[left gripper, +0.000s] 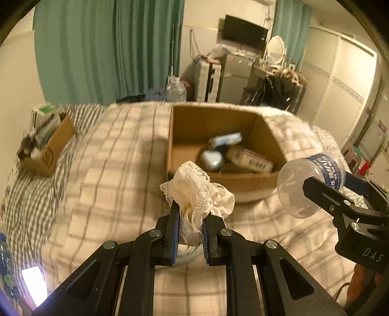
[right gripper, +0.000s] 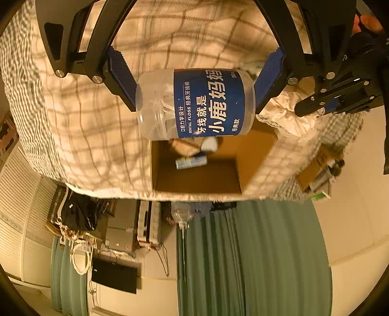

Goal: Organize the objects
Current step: 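Carry the floss bottle and lace cloth into the cardboard box and release both, then grasp the pale green clip with the left gripper while the right grasps the white figurine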

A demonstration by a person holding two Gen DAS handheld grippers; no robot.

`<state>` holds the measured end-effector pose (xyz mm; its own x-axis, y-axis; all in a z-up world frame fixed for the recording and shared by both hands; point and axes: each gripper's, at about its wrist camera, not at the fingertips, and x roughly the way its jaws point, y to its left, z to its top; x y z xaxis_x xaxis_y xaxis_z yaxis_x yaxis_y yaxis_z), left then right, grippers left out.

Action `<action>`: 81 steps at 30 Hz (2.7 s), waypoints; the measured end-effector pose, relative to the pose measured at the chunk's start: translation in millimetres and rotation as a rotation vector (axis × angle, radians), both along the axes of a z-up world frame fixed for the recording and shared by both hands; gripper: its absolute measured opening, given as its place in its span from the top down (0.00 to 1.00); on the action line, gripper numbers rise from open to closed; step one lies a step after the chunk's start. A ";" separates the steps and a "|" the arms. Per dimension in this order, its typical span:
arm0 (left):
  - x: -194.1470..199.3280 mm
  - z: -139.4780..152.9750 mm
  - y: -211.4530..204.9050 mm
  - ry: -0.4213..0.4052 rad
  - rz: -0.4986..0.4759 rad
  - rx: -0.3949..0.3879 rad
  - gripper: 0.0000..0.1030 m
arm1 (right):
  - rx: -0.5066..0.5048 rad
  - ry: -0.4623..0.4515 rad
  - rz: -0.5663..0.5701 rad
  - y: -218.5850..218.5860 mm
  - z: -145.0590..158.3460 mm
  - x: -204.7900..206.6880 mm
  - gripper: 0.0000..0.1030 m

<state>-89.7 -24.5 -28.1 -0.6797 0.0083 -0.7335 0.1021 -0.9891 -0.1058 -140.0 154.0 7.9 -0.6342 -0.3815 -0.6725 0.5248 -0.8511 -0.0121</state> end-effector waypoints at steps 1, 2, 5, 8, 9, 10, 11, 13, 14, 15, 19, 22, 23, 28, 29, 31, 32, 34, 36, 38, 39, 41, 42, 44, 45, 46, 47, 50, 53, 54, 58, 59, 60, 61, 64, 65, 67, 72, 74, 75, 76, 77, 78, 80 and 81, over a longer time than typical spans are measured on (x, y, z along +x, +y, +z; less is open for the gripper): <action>-3.5 5.2 0.6 0.007 -0.005 0.002 0.85 | -0.007 0.005 0.004 0.6 5.2 -2.3 0.14; -7.3 10.2 0.8 0.015 -0.007 0.003 0.85 | -0.014 0.009 0.007 0.5 11.1 -5.2 0.14; -20.1 24.1 2.9 0.044 -0.015 -0.009 0.85 | -0.036 0.011 0.019 -0.9 29.8 -15.6 0.14; -34.3 37.6 5.2 0.077 -0.030 -0.015 0.85 | -0.037 0.044 0.030 -4.7 50.4 -24.0 0.14; -39.2 40.9 5.6 0.084 -0.036 -0.014 0.85 | -0.030 0.065 0.033 -7.3 57.3 -25.7 0.14; -44.4 44.5 6.2 0.092 -0.041 -0.012 0.85 | -0.028 0.085 0.037 -10.0 64.3 -27.6 0.14; -50.6 48.1 6.5 0.101 -0.045 -0.016 0.85 | -0.029 0.099 0.041 -12.1 69.4 -29.6 0.14; -61.0 53.1 6.2 0.113 -0.049 -0.027 0.85 | -0.038 0.121 0.048 -17.2 80.9 -36.8 0.14; -65.9 54.8 5.3 0.117 -0.050 -0.028 0.85 | -0.045 0.127 0.048 -20.0 86.2 -42.8 0.14; -71.5 56.4 3.7 0.121 -0.050 -0.027 0.85 | -0.050 0.129 0.048 -21.8 88.9 -47.2 0.14; -91.1 56.6 -3.4 0.129 -0.040 -0.018 0.85 | -0.062 0.125 0.043 -32.3 94.0 -74.5 0.14; -105.4 49.9 -6.4 0.122 -0.036 -0.008 0.85 | -0.068 0.097 0.044 -42.3 84.2 -96.1 0.14; -110.6 46.1 -6.4 0.116 -0.038 -0.006 0.85 | -0.070 0.084 0.045 -43.2 79.4 -102.8 0.14; -131.2 21.8 1.9 0.087 -0.073 -0.024 0.85 | -0.061 0.022 0.035 -52.3 43.7 -137.8 0.14; -133.6 17.4 2.8 0.080 -0.076 -0.024 0.85 | -0.059 0.010 0.030 -52.8 37.5 -144.1 0.14; -138.5 7.6 3.8 0.065 -0.086 -0.018 0.85 | -0.056 -0.009 0.016 -53.3 25.3 -155.0 0.14; -140.1 2.7 4.3 0.058 -0.087 -0.017 0.85 | -0.054 -0.014 0.011 -54.0 21.0 -158.6 0.14; -143.7 -4.6 4.8 0.044 -0.088 -0.018 0.85 | -0.051 -0.022 0.006 -54.5 12.6 -163.4 0.14; -144.7 -8.1 6.2 0.038 -0.094 -0.011 0.85 | -0.055 -0.031 0.003 -54.9 5.9 -166.4 0.14; -143.8 -10.2 7.8 0.031 -0.101 -0.014 0.77 | -0.067 -0.040 0.003 -54.0 2.4 -169.5 0.14; -143.6 -10.3 8.7 0.024 -0.107 -0.022 0.64 | -0.071 -0.049 0.006 -53.7 1.2 -169.9 0.14; -141.0 -8.3 8.4 0.010 -0.099 -0.042 0.36 | -0.069 -0.067 0.014 -53.1 2.1 -168.1 0.13; -138.8 -6.2 7.1 0.015 -0.091 -0.050 0.31 | -0.075 -0.056 0.011 -50.5 5.4 -165.8 0.12; -132.6 -0.2 4.9 0.021 -0.085 -0.072 0.27 | -0.081 -0.023 -0.003 -43.2 16.7 -158.7 0.09; -129.0 2.7 4.0 0.019 -0.083 -0.085 0.24 | -0.084 -0.004 -0.014 -37.4 25.2 -153.5 0.08; -123.1 6.8 2.1 0.022 -0.077 -0.098 0.23 | -0.089 0.008 -0.021 -34.3 31.4 -149.8 0.07; -117.9 10.3 1.0 0.028 -0.073 -0.104 0.22 | -0.094 0.021 -0.025 -29.8 38.5 -144.3 0.07; -96.2 20.7 -5.7 0.051 -0.051 -0.110 0.18 | -0.088 0.059 -0.041 -17.8 60.9 -123.0 0.05; -73.5 26.3 -11.8 0.065 -0.022 -0.101 0.18 | -0.073 0.090 -0.045 -8.4 73.7 -100.4 0.05; -66.9 26.7 -14.6 0.066 -0.013 -0.095 0.18 | -0.066 0.103 -0.048 -4.8 76.1 -89.7 0.05; -38.4 14.7 -22.9 0.049 0.027 -0.076 0.18 | -0.046 0.109 -0.052 2.2 69.0 -61.8 0.05; -31.8 8.2 -24.2 0.038 0.035 -0.073 0.18 | -0.041 0.100 -0.048 2.7 62.5 -54.8 0.05; -26.4 2.2 -25.0 0.027 0.040 -0.071 0.18 | -0.035 0.088 -0.045 2.7 54.8 -49.3 0.05; -20.3 -6.4 -25.3 0.014 0.047 -0.073 0.18 | -0.029 0.078 -0.040 1.7 48.3 -45.8 0.05; -8.1 -28.3 -21.6 -0.015 0.056 -0.093 0.18 | 0.009 0.044 -0.022 -3.6 21.8 -35.8 0.05; -6.0 -34.4 -20.4 -0.022 0.056 -0.097 0.18 | 0.026 0.040 -0.023 -5.4 13.5 -33.2 0.05; -2.4 -49.5 -17.0 -0.040 0.051 -0.104 0.18 | 0.064 0.025 -0.018 -8.2 -6.2 -27.4 0.05; -4.6 -89.2 -5.5 -0.136 0.012 -0.118 0.18 | 0.117 -0.047 -0.033 -3.3 -46.0 -31.4 0.05; -9.7 -102.6 -3.9 -0.185 -0.008 -0.107 0.18 | 0.125 -0.077 -0.042 0.4 -58.2 -37.1 0.05; -12.3 -108.1 -3.9 -0.207 -0.010 -0.105 0.18 | 0.123 -0.091 -0.045 1.1 -62.5 -40.0 0.05; -16.0 -115.2 -4.0 -0.234 -0.013 -0.100 0.18 | 0.119 -0.098 -0.046 0.6 -63.9 -40.9 0.05; -18.9 -120.4 -3.8 -0.253 -0.018 -0.095 0.19 | 0.113 -0.104 -0.044 0.8 -65.5 -42.7 0.05; -21.6 -125.3 -4.0 -0.273 -0.021 -0.091 0.20 | 0.110 -0.106 -0.042 0.0 -66.6 -43.2 0.05; -27.8 -133.5 -3.4 -0.303 -0.027 -0.088 0.21 | 0.109 -0.114 -0.041 -0.9 -70.1 -45.2 0.05; -31.4 -138.2 -1.0 -0.320 -0.046 -0.082 0.21 | 0.110 -0.122 -0.042 -1.6 -72.2 -46.9 0.05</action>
<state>-121.1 -25.6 -166.3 -0.4154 -0.0341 -0.9090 0.0724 -0.9974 0.0043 -186.9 152.4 -64.3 -0.5593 -0.2760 -0.7816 0.4921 -0.8694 -0.0451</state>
